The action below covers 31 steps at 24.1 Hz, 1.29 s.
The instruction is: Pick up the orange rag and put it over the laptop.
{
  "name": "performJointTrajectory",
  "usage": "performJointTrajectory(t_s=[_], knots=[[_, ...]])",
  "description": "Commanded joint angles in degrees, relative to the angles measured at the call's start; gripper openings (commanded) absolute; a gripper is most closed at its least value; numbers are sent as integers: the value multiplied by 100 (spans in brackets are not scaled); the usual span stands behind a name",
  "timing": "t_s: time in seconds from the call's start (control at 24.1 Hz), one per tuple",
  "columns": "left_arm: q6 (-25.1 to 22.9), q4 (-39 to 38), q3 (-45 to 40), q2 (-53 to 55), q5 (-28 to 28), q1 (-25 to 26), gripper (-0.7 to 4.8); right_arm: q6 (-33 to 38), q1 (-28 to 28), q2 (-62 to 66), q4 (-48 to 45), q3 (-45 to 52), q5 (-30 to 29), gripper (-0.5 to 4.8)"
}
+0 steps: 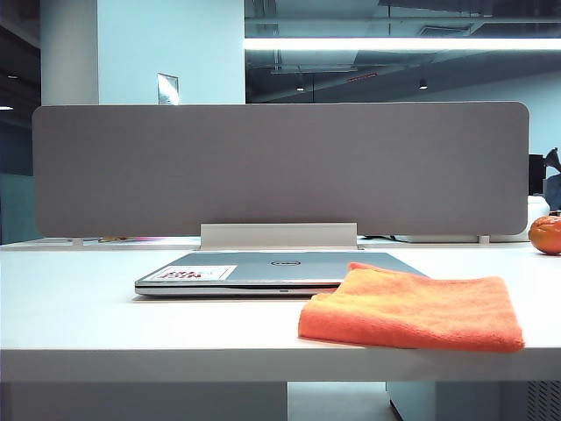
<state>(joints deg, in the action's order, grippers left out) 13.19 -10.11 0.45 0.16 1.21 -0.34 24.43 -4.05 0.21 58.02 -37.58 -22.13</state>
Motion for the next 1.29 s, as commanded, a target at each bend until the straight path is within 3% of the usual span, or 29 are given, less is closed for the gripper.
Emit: performJointTrajectory(t_s=[0.04,0.21,0.58,0.95,1.29], knots=[[341,-79,13,7,-245,2,-6,22,-7,-2,-52,-26,-11,-5],[538,-122,55,7,-815,0,-6,22,-4,-2,-52,-26,-11,-5],[570,-232,579,173,-1357,0,-6,20,-4,-2,-33,-26,-9,-5],[520,-219,1401,1351,-2553,0,-6,20,-4,-2,-33,-26,-9,-5],[39,-216,2114,2839,-3827,-2,-6,17,-4,-2,-31,-26,-9,-5]])
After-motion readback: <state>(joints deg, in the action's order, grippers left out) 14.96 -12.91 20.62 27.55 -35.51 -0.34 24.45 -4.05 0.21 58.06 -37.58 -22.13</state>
